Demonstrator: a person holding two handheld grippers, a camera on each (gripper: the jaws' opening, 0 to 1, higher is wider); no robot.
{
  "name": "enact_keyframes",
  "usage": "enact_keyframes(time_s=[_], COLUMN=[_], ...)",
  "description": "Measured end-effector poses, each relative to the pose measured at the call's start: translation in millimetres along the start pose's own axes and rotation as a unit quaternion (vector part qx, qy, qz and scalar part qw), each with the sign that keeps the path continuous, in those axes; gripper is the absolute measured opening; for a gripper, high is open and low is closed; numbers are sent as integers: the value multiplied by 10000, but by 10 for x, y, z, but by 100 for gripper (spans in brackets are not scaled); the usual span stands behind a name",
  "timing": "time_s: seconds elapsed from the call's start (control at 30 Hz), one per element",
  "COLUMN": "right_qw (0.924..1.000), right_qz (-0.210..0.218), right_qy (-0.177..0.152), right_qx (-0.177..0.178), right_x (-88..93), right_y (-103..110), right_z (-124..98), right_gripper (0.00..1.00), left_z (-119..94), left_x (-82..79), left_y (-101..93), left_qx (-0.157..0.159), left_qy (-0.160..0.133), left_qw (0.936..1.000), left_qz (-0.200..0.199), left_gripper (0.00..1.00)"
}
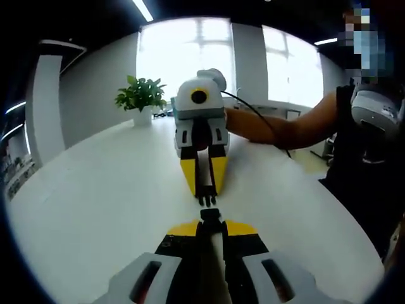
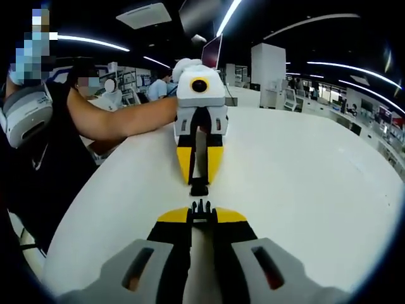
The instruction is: Snap the two parts of the plastic buckle together until the buckle closes and remains connected.
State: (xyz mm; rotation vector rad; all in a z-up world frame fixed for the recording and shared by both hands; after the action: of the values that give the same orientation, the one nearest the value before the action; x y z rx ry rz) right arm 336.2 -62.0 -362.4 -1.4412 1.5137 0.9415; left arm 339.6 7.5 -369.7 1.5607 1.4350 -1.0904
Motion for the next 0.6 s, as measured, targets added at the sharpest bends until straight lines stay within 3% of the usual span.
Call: enact_keyframes(time_s=[0.6], right_qw=[10000], right_qz=[-27], right_qy=[1], right_qx=[-58], right_x=[-9], right_y=[43], right_z=[55], right_gripper=[10], left_z=[22], left_x=[-6], left_y=[-24], left_qx=[41], left_qy=[-51], left_qw=[10000], left_qz=[-41], left_gripper=[11])
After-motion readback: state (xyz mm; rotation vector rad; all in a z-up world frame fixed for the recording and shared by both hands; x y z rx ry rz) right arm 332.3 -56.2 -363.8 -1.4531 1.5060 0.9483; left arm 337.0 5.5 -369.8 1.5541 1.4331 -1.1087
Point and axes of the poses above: the point that each gripper's makers call its tool centre point, and the gripper's own axes: z roughly forward along the fingers, y roughly to its left, x roughly out of its underside, the point moved 2 cm from there along -z, roughly backward along the fingers, and after that the axes turned 6 degrees about -y, right-handed, at the moved point
